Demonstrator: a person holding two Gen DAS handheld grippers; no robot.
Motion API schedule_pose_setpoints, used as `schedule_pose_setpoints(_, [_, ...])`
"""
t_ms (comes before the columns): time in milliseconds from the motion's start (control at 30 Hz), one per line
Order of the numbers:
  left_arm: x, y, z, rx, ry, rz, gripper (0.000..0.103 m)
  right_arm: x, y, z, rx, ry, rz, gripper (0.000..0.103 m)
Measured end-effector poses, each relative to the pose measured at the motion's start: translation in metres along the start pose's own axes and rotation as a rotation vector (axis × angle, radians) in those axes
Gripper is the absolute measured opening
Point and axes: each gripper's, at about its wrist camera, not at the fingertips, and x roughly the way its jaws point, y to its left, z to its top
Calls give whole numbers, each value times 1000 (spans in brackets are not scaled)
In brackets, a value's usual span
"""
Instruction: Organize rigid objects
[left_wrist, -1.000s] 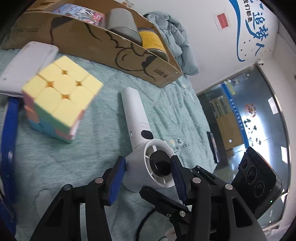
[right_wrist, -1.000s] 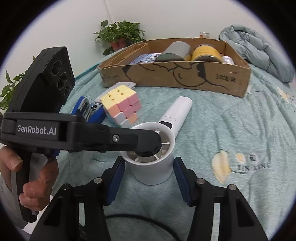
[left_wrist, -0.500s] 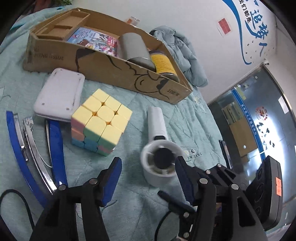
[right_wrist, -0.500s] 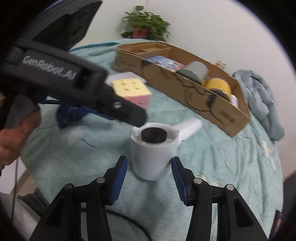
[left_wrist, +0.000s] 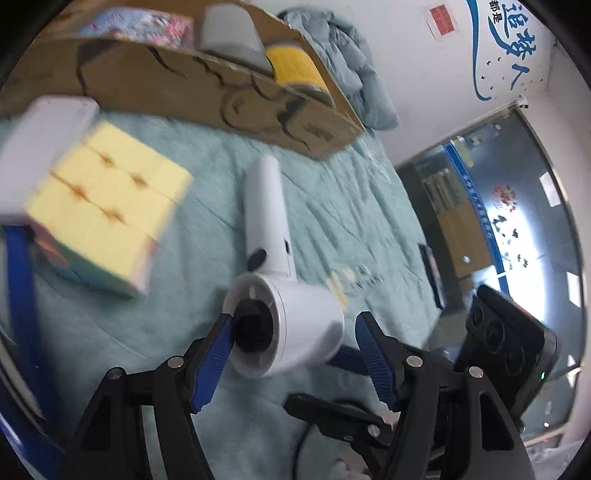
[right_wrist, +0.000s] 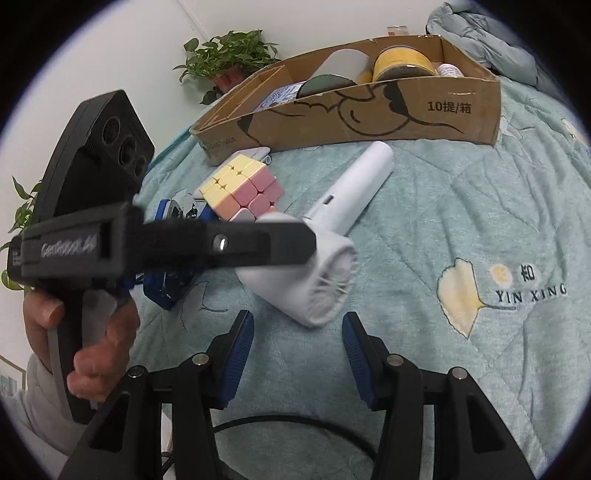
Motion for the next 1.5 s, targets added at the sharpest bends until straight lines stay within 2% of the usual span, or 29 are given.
schedule_pose_setpoints(67, [9,-11,-9,8,20,-12,65,-9,-3,0,6,-1,-25,53])
schedule_pose_setpoints(167, [15,-23,-15,17,20,-71,65,-25,-12,-3,-26,14,-88,53])
schedule_pose_setpoints(300, [-3,-17,-5,24,-84,40,67,-33,-24,-2,26,6,-107,53])
schedule_pose_setpoints(400, [-6,-12,11,19,-87,56,70,-27,-15,3,23,-30,-96,55])
schedule_pose_setpoints(500, [7,-10,25,15,-46,82,72,-15,0,12,17,-53,-124,56])
schedule_pose_setpoints(633, [28,-8,39,6,14,62,70,-10,6,12,39,-63,-179,55])
schedule_pose_setpoints(700, [30,-7,39,2,21,56,69,-8,10,10,25,-53,-208,52])
schedule_pose_setpoints(767, [31,-7,36,2,27,53,68,-7,8,7,32,-37,-215,47])
schedule_pose_setpoints(833, [31,-9,31,0,63,15,61,-10,3,0,64,-19,-186,47])
schedule_pose_setpoints(867, [28,-10,23,4,78,10,61,-11,0,-2,75,-16,-180,50])
schedule_pose_setpoints(1000, [31,-18,7,26,122,8,59,-19,-1,-7,82,-10,-183,51])
schedule_pose_setpoints(1100, [6,-20,3,36,65,54,59,-27,-2,-7,126,-19,-144,51])
schedule_pose_setpoints(1167, [-29,-27,1,69,-28,125,60,-29,-1,-6,136,-27,-145,52])
schedule_pose_setpoints(1233, [-68,-32,1,91,-138,206,72,-25,1,-4,122,-37,-145,55])
schedule_pose_setpoints(1333, [-116,-35,-1,96,-270,250,75,-14,4,-3,112,-43,-153,57])
schedule_pose_setpoints(1400, [-125,-33,5,99,-284,274,75,-9,3,-2,136,-52,-148,57])
schedule_pose_setpoints(1500, [-112,-24,20,94,-228,251,73,-5,4,0,165,-69,-161,57])
